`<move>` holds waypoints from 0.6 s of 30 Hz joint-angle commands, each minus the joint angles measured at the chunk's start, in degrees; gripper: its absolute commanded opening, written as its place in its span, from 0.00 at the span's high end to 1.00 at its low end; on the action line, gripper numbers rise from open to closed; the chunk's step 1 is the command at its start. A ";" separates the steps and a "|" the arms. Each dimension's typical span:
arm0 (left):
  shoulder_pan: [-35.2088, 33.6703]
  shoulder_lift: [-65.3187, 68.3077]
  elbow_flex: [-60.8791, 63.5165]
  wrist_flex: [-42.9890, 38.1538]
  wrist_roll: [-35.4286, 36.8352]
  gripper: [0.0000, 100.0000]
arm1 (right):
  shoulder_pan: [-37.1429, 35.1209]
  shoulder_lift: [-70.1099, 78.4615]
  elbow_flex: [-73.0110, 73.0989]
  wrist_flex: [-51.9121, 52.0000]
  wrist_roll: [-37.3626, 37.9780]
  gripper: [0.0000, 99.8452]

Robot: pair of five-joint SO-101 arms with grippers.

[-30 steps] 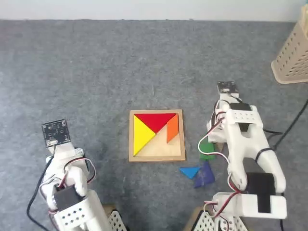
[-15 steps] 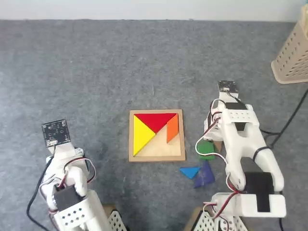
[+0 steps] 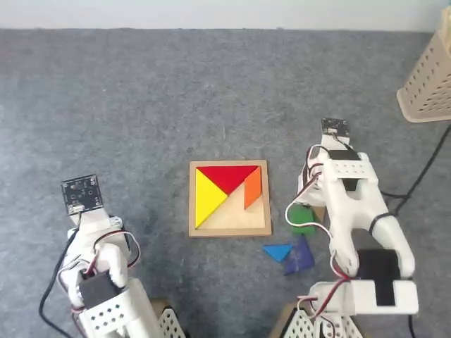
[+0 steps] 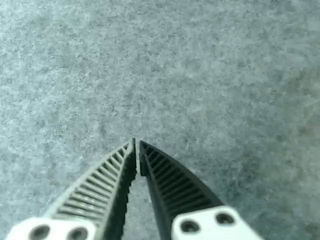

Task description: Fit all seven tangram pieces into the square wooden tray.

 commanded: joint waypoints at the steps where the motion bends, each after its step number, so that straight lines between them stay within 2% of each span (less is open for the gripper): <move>1: 0.18 -0.44 -0.48 0.35 0.88 0.99 | -0.57 2.77 -4.04 -1.10 -0.44 0.79; 9: 0.18 -0.44 -0.48 0.35 0.88 0.99 | -0.48 6.81 -6.33 -1.19 -0.53 0.80; 14: 0.18 -0.44 -0.48 0.35 0.88 0.99 | -0.48 4.97 -6.42 -1.27 -0.44 0.91; 18: 0.18 -0.44 -0.48 0.35 0.88 0.99 | -0.48 4.62 -6.42 -1.19 -0.26 0.93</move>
